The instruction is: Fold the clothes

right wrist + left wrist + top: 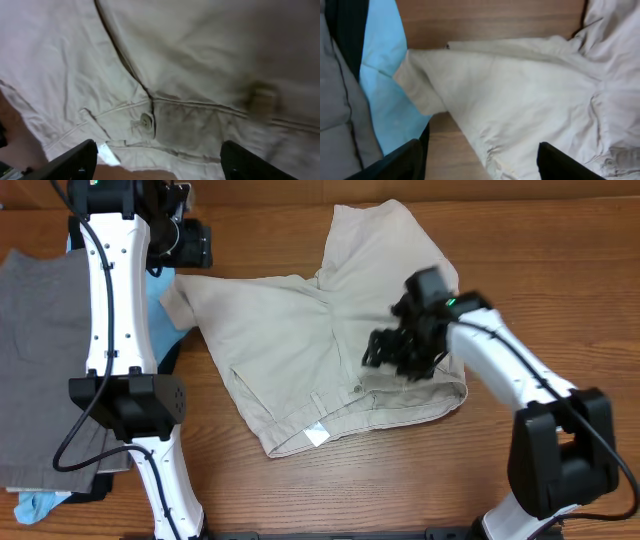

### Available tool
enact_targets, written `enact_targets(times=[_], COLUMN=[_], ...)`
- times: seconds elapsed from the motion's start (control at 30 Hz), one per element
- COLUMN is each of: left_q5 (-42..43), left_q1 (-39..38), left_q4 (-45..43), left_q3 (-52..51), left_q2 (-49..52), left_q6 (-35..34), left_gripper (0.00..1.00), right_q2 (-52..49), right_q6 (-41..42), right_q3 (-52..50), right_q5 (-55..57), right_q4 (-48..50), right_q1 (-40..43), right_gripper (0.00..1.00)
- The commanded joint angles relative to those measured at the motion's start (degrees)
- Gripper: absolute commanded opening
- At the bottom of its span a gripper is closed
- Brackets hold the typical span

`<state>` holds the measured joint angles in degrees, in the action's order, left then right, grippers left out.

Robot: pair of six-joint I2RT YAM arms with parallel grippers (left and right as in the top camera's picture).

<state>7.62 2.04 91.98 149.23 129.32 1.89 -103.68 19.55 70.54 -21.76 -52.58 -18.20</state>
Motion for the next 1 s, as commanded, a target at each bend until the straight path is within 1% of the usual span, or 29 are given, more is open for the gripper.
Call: enact_targets(times=[0.0, 0.1, 0.23, 0.37, 0.47, 0.5, 0.53, 0.57, 0.63, 0.87, 0.97], left_q5=[5.31, 10.64, 12.04, 11.93, 11.91, 11.89, 11.80, 11.17, 10.34, 9.86, 9.81], left_q1=[0.15, -0.31, -2.69, -6.32, -9.40, -11.50, -12.68, -14.47, -16.09, -18.62, -19.23], left_q4=[-1.90, -5.79, -9.88, -14.58, -18.45, -20.33, -21.18, -22.21, -22.73, -23.30, -24.28], left_q3=[3.91, 5.68, 5.70, 5.68, 5.66, 5.64, 5.62, 5.62, 5.62, 5.60, 5.60], left_q2=[-0.79, -0.79, -0.68, -0.52, -0.33, -0.11, 0.24, 0.83, 1.97, 8.07, 11.17], left_q6=[1.36, 1.33, 1.57, 4.72, 6.82, 9.07, 10.34, 11.06, 11.02, 11.02, 11.02], left_gripper=[0.78, 0.79, 0.79, 0.82, 0.90, 0.91, 0.91, 0.91, 0.91, 0.90, 0.90], right_q2=[-0.04, -0.04, -0.07, -0.07, -0.07, -0.07, -0.07, -0.07, -0.07, -0.07, -0.07], right_q6=[4.26, 7.93, 11.21, 12.07, 11.96, 11.58, 11.45, 9.99, 7.80, 1.29, -0.72], right_q3=[-4.92, -9.92, -14.75, -18.71, -19.85, -19.85, -19.85, -19.85, -19.85, -19.69, -18.60], right_q5=[0.55, 3.37, 7.02, 7.34, 7.85, 8.00, 8.00, 7.54, 7.15, 7.19, 7.19], right_q4=[2.38, 5.07, 8.07, 10.71, 11.41, 12.09, 12.72, 14.60, 17.40, 28.24, 30.88], right_q1=[-1.66, -1.46, 0.55, 5.77, 11.72, 15.50, 17.40, 21.79, 26.10, 36.24, 39.21], right_gripper=[0.81, 0.80, 0.79, 0.77, 0.76, 0.75, 0.74, 0.73, 0.73, 0.73, 0.73])
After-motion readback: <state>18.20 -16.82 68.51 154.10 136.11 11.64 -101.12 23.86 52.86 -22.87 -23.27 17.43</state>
